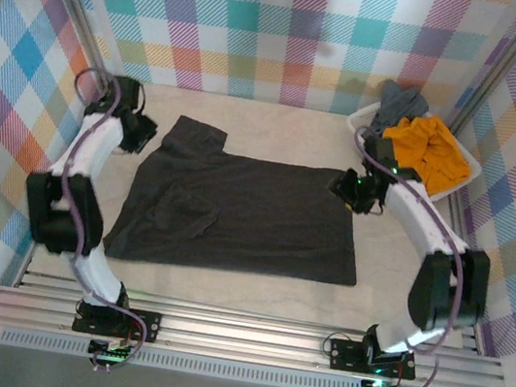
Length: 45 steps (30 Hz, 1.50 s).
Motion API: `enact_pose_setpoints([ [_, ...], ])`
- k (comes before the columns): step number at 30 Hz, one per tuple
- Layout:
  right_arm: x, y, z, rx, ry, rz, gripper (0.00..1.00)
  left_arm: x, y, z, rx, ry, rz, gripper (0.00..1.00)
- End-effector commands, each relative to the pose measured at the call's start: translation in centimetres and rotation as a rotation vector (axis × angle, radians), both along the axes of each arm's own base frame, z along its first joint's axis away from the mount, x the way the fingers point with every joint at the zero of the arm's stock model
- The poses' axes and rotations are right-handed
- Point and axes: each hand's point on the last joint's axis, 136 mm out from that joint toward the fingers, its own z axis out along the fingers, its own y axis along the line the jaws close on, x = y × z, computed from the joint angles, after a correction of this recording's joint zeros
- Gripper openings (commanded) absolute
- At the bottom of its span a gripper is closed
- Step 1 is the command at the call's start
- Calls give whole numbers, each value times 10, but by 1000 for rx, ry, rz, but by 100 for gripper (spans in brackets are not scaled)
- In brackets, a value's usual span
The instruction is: Fold and stack the t-shirts
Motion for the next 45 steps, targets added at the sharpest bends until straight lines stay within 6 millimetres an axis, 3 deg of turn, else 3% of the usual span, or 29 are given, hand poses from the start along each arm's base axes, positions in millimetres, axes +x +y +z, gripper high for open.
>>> enact_pose_setpoints([
  [1, 45, -3, -16, -127, -15, 38, 50, 49, -13, -12, 30, -14, -183, 31],
  [7, 103, -26, -61, -262, 102, -91, 50, 113, -17, -41, 7, -16, -248, 35],
  [13, 128, -46, -93, -311, 203, -203, 50, 142, -24, -51, 12, -61, -297, 39],
  [17, 132, -55, -100, -341, 219, -241, 50, 146, -26, -52, 34, -70, -339, 40],
  [21, 122, -59, -106, -327, 289, -275, 50, 142, -25, -51, 47, -51, -346, 40],
  [27, 109, -45, -105, -309, 274, -290, 49, 138, -26, -43, 58, -60, -347, 40],
  [32, 117, -34, -111, -292, 263, -294, 49, 136, -28, -34, 52, -72, -351, 40],
  [38, 120, -30, -118, -287, 275, -309, 40, 135, -32, -35, 36, -70, -366, 39],
  [42, 125, -41, -116, -310, 262, -327, 38, 132, -34, -32, 33, -70, -366, 38],
  [45, 133, -69, -106, -316, 242, -358, 38, 131, -34, -25, 32, -84, -364, 38],
])
